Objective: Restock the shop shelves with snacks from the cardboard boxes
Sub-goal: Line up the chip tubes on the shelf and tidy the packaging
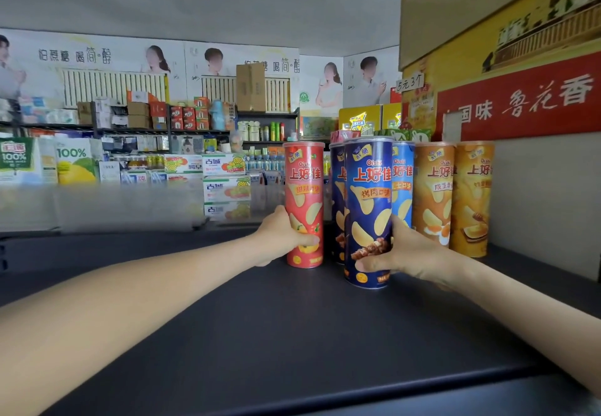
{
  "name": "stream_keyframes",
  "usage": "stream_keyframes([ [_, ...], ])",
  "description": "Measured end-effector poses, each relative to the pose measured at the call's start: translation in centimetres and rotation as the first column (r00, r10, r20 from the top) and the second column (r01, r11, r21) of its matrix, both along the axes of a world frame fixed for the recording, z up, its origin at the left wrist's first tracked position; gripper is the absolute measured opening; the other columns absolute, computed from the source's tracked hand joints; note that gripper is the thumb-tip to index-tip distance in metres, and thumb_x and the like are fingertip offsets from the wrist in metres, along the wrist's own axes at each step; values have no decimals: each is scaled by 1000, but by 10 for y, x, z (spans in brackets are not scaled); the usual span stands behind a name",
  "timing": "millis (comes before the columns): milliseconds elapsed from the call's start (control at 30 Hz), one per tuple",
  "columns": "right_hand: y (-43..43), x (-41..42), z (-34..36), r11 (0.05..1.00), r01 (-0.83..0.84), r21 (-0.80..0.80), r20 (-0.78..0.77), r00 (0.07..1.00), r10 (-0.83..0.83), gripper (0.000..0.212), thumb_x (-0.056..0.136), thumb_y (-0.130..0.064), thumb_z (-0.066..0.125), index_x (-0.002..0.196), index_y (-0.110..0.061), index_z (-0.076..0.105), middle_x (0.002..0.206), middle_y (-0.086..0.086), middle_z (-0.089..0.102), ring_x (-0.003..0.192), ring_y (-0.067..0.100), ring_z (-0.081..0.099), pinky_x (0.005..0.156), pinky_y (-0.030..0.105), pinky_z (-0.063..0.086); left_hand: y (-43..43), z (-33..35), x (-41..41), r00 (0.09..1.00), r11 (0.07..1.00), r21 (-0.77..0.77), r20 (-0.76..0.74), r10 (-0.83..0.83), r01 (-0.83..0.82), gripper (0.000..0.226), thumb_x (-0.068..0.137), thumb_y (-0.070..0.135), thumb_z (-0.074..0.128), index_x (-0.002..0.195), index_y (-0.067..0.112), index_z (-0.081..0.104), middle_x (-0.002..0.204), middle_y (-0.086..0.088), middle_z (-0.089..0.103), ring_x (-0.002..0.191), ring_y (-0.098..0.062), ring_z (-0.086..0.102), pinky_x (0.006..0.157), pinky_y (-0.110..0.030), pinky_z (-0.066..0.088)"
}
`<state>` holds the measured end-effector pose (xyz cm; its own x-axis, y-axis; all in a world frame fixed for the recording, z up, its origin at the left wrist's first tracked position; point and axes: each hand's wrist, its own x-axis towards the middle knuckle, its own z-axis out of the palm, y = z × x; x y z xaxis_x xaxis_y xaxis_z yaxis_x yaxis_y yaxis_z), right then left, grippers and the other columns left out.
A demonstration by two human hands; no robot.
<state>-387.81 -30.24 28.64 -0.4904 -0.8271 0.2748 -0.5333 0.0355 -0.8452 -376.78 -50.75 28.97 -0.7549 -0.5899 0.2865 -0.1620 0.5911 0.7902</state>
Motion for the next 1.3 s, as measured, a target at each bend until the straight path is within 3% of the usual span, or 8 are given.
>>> stream_keyframes([
  [400, 3, 8, 1, 999, 50, 5, 6, 999, -50, 76, 67, -13, 86, 123, -28, 37, 113, -11, 59, 101, 4, 58, 77, 20, 49, 34, 6, 14, 989, 988, 64, 56, 140, -144, 78, 76, 20, 81, 134, 9, 28, 133, -8, 49, 115, -21, 51, 89, -32, 46],
  [567, 19, 19, 10, 994, 89, -67, 0, 996, -89, 71, 73, -3, 80, 120, -20, 28, 101, -8, 55, 84, 1, 54, 56, 12, 46, 68, 18, 55, 966, 964, 80, 71, 248, -253, 82, 81, 23, 76, 144, 7, 26, 136, -6, 43, 124, -23, 47, 93, -28, 43],
  [700, 37, 45, 9, 958, 209, -196, 11, 978, -210, 48, 77, -9, 78, 109, -13, 42, 107, 4, 56, 91, 16, 54, 67, 24, 43, 105, 19, 102, 953, 949, 87, 13, 303, -303, 23, 88, 19, 65, 106, 9, 57, 110, -6, 56, 99, -19, 57, 85, -29, 48],
  [800, 55, 69, 4, 899, 321, -299, -191, 903, -386, 50, 80, -21, 77, 114, 1, 48, 115, 17, 52, 105, 30, 51, 80, 29, 41, 142, 12, 139, 919, 918, 102, -55, 390, -383, 26, 91, 19, 62, 114, 8, 58, 125, -6, 56, 113, -22, 57, 98, -36, 49],
  [900, 65, 96, -8, 830, 319, -458, -250, 850, -464, 56, 79, -21, 74, 118, 10, 48, 118, 31, 50, 111, 45, 48, 96, 49, 40, 180, -4, 177, 870, 888, 112, -178, 459, -446, 25, 89, 22, 64, 113, 17, 61, 125, -1, 60, 114, -19, 58, 102, -40, 46],
  [967, 71, 134, -18, 828, 184, -530, -222, 912, -345, 44, 78, -22, 66, 113, 1, 54, 110, 23, 58, 103, 38, 56, 92, 48, 45, 210, -19, 204, 825, 869, 135, -274, 494, -475, 22, 88, 23, 65, 109, 22, 62, 108, 5, 65, 106, -14, 61, 99, -39, 48],
  [1100, 89, 244, -57, 777, -206, -595, -254, 965, 62, 19, 86, -7, 61, 102, -16, 61, 98, 2, 60, 81, -1, 56, 75, 8, 43, 266, -59, 259, 734, 853, 328, -440, 518, -405, 12, 88, 12, 63, 93, 22, 64, 90, 1, 68, 91, -16, 67, 84, -29, 55],
  [1300, 60, 383, -149, 815, -448, -367, -148, 893, 424, 20, 86, -1, 61, 94, -18, 62, 89, -3, 63, 75, 2, 58, 68, 7, 43, 269, -152, 375, 600, 636, 595, -297, 743, -492, 21, 97, 5, 47, 90, 15, 65, 85, -1, 69, 75, -9, 67, 69, -24, 56],
])
